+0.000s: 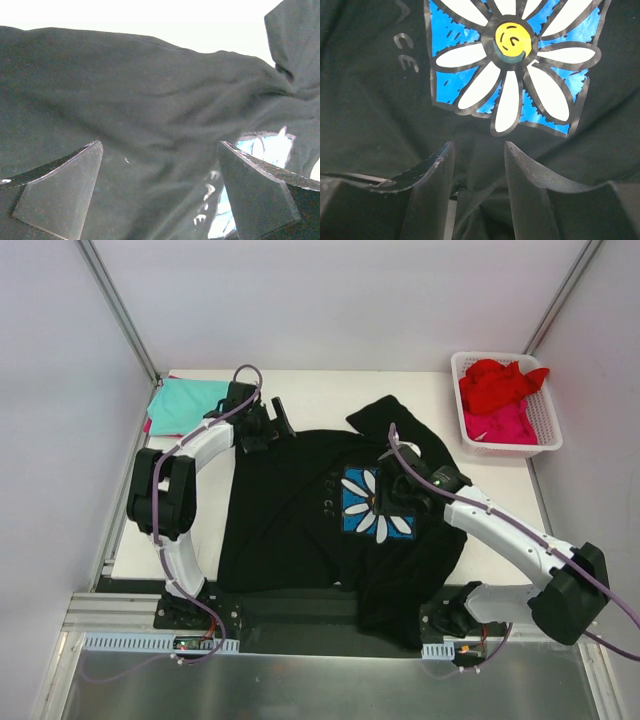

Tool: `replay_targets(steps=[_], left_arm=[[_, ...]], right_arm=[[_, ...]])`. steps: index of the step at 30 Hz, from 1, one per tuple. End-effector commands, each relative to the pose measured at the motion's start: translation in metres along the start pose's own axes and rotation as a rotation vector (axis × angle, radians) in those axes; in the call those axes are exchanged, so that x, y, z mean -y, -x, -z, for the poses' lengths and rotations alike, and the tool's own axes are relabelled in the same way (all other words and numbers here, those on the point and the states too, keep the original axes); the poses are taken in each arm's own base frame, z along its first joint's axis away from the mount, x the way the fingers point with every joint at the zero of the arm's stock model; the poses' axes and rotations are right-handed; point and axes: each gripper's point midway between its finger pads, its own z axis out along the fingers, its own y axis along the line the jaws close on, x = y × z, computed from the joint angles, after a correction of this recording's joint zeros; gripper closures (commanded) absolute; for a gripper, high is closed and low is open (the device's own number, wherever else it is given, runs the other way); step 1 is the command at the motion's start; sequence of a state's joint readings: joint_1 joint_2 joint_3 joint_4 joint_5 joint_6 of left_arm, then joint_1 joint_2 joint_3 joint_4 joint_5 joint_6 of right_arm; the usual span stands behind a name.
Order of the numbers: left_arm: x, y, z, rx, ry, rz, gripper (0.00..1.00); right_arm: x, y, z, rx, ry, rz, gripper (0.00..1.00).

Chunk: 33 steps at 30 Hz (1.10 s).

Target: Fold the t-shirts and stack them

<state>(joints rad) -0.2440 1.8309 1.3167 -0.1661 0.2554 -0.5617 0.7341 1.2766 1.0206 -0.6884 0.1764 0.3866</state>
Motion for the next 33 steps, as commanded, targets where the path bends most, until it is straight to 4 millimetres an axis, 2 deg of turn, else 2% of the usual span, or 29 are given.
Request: replay_targets(steps=[1, 4, 7, 15, 20, 21, 22, 27, 30, 33], left_arm=[[-0.016, 0.014, -0.018, 0.011, 0.046, -0.006, 0.01], [-0.024, 0.011, -0.025, -0.013, 0.049, 0.014, 0.01], [-0.041, 0.012, -0.023, 0.004, 0.107, 0.028, 0.01], [-0.071, 0.023, -0.036, -0.002, 0.159, 0.053, 0.01], [-0.087, 0.04, -0.059, 0.009, 0.183, 0.064, 0.01], [-0.093, 0.038, -0.067, -0.004, 0.19, 0.074, 0.01], [-0.091, 0.046, -0.069, 0.007, 0.177, 0.079, 0.01], [-0.11, 0.064, -0.083, 0.02, 0.18, 0.132, 0.01], [-0.11, 0.07, -0.084, 0.018, 0.148, 0.165, 0.01], [-0.115, 0.077, -0.077, 0.038, 0.147, 0.189, 0.01]], right_arm=[[-0.002, 0.005, 0.024, 0.04, 0.062, 0.002, 0.52], [0.001, 0.004, 0.027, 0.038, 0.058, 0.007, 0.52], [0.005, 0.001, 0.027, 0.029, 0.055, 0.012, 0.52], [-0.002, -0.002, 0.032, 0.02, 0.105, -0.003, 0.52], [-0.006, 0.001, 0.045, 0.03, 0.136, -0.013, 0.52], [-0.006, 0.001, 0.047, 0.028, 0.138, -0.011, 0.52], [-0.006, 0.0, 0.048, 0.027, 0.143, -0.01, 0.52], [-0.004, 0.003, 0.06, 0.037, 0.143, -0.005, 0.52], [-0.001, 0.005, 0.062, 0.04, 0.133, -0.005, 0.51], [0.0, 0.006, 0.061, 0.029, 0.126, -0.003, 0.51]])
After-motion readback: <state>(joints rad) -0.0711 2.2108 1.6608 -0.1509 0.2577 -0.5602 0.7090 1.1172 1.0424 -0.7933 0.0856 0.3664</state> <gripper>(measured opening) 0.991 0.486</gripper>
